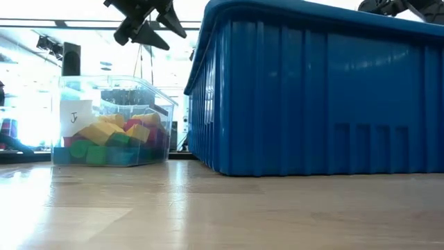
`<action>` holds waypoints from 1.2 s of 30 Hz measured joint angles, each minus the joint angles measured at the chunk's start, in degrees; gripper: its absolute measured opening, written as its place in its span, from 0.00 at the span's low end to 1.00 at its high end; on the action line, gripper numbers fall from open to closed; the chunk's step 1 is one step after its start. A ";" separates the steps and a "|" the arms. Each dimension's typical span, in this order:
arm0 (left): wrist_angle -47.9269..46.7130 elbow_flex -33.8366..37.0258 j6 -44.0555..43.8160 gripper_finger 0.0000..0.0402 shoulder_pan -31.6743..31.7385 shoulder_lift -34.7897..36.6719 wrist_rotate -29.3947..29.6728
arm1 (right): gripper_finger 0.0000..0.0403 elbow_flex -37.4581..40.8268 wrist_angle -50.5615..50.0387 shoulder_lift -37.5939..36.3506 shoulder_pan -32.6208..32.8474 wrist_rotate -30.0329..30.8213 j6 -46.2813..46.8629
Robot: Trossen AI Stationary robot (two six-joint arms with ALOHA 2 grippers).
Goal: Sort blocks
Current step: Put the yellow block into the transparent bin
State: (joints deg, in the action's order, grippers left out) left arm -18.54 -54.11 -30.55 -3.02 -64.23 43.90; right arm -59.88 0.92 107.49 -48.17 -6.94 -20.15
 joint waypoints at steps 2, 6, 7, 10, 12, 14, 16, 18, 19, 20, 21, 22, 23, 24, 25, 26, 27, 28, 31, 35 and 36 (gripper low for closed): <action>2.52 0.00 2.53 0.76 -0.16 0.00 -0.11 | 0.32 0.00 -0.47 -2.10 0.01 0.05 -0.57; 8.13 0.00 7.69 0.76 -0.18 0.00 -2.49 | 0.32 -0.02 -3.00 -7.40 0.37 -0.35 -0.98; 9.41 0.00 8.68 0.76 -0.31 0.00 -3.24 | 0.32 -0.02 -3.69 -9.11 0.61 -0.37 -0.99; 12.72 0.00 9.69 0.76 -0.47 0.00 -3.68 | 0.32 -0.02 -5.42 -14.89 2.21 -0.60 -1.41; 14.52 0.00 9.45 0.76 -0.47 0.00 -4.35 | 0.32 -0.02 -6.24 -18.83 4.26 -1.93 -2.59; 15.81 0.00 9.40 0.76 -0.47 0.00 -5.09 | 0.32 -0.03 -6.33 -22.61 7.13 -2.05 -4.31; 16.88 0.00 9.07 0.76 -0.47 0.00 -5.44 | 0.32 -0.09 -6.22 -25.96 10.21 -1.72 -6.61; 18.06 0.00 7.65 0.76 -0.47 0.00 -5.49 | 0.32 -0.09 -5.86 -28.57 13.65 -1.62 -8.89; 18.71 0.00 6.76 0.76 -0.47 0.00 -5.53 | 0.32 -0.09 -5.37 -29.59 15.38 -0.98 -9.65; 19.38 0.00 6.00 0.76 -0.47 0.00 -5.66 | 0.32 -0.10 -4.92 -30.42 17.19 0.00 -10.47; 20.10 0.00 5.37 0.76 -0.47 0.00 -5.99 | 0.32 -0.11 -4.45 -31.11 19.00 1.02 -11.35; 20.90 0.00 4.71 0.76 -0.47 0.01 -6.35 | 0.32 -0.11 -3.93 -31.68 20.67 1.95 -12.38; 21.65 0.00 4.39 0.76 -0.47 0.02 -6.57 | 0.32 -0.11 -3.47 -32.14 22.38 2.69 -13.46; 22.38 0.00 3.94 0.76 -0.47 0.00 -6.67 | 0.32 -0.11 -3.10 -32.49 23.98 3.34 -14.50; 22.94 0.00 3.26 0.76 -0.47 -0.17 -6.69 | 0.32 -0.11 -2.45 -32.67 25.46 4.18 -15.40; 23.34 0.00 2.66 0.76 -0.47 -0.25 -6.71 | 0.32 -0.11 -1.85 -32.71 26.87 5.14 -16.12; 23.47 0.00 1.65 0.76 -0.47 -0.35 -6.71 | 0.32 -0.11 -1.50 -32.71 28.34 6.30 -16.87; 23.39 0.00 0.80 0.76 -0.47 -0.44 -6.73 | 0.32 -0.11 -1.17 -32.69 29.63 7.54 -17.60; 23.49 -0.02 -1.99 0.76 -0.47 -1.01 -6.71 | 0.32 -0.11 0.59 -32.67 33.09 10.38 -19.69; 25.71 -0.02 -3.06 0.76 -0.47 -2.75 -6.92 | 0.32 -0.11 0.98 -32.67 36.12 13.49 -20.65; 27.05 -0.02 -3.13 0.76 -0.47 -3.20 -7.83 | 0.32 -0.11 1.00 -32.67 36.62 14.32 -20.65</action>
State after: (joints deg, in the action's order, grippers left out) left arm 8.51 -54.13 -33.67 -3.49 -67.43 36.07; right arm -59.99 1.92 74.83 -11.55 7.39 -40.80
